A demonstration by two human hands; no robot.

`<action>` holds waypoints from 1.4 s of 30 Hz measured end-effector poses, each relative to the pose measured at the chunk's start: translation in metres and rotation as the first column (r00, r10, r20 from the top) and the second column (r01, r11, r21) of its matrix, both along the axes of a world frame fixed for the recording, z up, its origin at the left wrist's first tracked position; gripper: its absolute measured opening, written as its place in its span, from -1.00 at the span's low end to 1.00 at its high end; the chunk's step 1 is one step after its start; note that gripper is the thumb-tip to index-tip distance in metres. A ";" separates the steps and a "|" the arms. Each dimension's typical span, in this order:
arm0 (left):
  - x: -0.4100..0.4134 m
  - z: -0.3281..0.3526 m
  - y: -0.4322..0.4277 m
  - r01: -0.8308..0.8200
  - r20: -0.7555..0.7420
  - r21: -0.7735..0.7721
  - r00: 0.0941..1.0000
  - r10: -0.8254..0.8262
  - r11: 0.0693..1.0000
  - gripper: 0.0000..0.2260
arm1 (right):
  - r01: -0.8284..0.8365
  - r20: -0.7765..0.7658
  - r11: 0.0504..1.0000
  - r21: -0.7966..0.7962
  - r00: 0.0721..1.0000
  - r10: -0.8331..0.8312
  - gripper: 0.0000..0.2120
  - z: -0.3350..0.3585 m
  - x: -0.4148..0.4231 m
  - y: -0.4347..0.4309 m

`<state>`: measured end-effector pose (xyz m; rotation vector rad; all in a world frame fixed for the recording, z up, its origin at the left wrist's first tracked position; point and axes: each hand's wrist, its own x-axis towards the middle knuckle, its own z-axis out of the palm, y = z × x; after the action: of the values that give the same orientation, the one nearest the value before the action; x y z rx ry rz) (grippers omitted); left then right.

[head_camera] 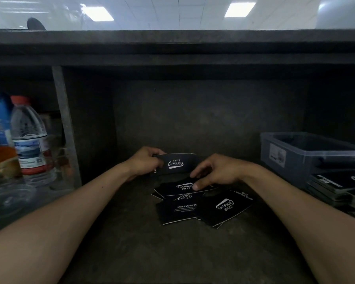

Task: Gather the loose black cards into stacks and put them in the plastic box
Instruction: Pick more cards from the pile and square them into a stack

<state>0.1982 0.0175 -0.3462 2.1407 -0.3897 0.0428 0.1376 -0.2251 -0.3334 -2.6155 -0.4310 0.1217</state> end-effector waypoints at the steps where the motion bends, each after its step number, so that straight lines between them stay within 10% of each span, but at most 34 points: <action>1: -0.001 0.000 0.000 -0.001 0.008 -0.001 1.000 0.001 1.000 -0.69 | -0.001 0.001 1.000 0.022 1.000 0.001 -0.52 -0.001 0.000 0.002; 11: -0.004 0.003 -0.004 -0.010 0.027 -0.001 1.000 0.010 1.000 -0.71 | -0.070 0.087 0.947 0.312 0.995 0.045 -0.70 0.000 0.009 0.000; 15: -0.005 0.004 -0.005 0.005 0.010 -0.043 1.000 -0.005 0.999 -0.67 | 0.059 0.146 0.747 0.662 0.968 -0.205 -0.83 0.007 0.012 -0.009; 21: -0.006 0.003 -0.006 0.050 0.011 -0.039 0.999 -0.050 0.998 -0.65 | 0.057 0.059 0.455 0.888 0.969 -0.238 -0.33 -0.002 0.020 0.000; 26: -0.007 0.006 -0.008 0.079 -0.014 -0.062 0.997 -0.079 0.995 -0.68 | 0.214 -0.106 0.335 0.918 0.944 -0.313 -0.68 -0.018 0.026 0.010; 31: -0.007 0.002 -0.005 0.106 0.064 0.069 0.992 -0.110 0.992 -0.81 | 0.299 0.156 0.810 0.505 0.891 -0.426 -0.59 -0.026 0.028 0.002; 34: -0.004 0.003 -0.002 0.069 0.073 0.039 0.995 -0.072 0.997 -0.76 | 0.291 0.218 0.846 0.447 0.882 -0.418 -0.46 -0.013 0.023 -0.002; 39: -0.004 0.002 -0.003 0.016 0.058 -0.035 0.998 -0.014 0.999 -0.71 | -0.174 -0.072 0.949 0.263 0.977 0.199 -0.48 -0.008 0.007 0.009; 42: -0.005 0.001 -0.005 0.022 0.050 -0.011 0.998 -0.022 1.000 -0.72 | -0.191 -0.048 0.960 0.204 0.978 0.205 -0.52 -0.010 0.005 0.015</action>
<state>0.1933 0.0126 -0.3450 2.1265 -0.4413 0.0862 0.1424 -0.2101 -0.3431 -2.3607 -0.6460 0.2229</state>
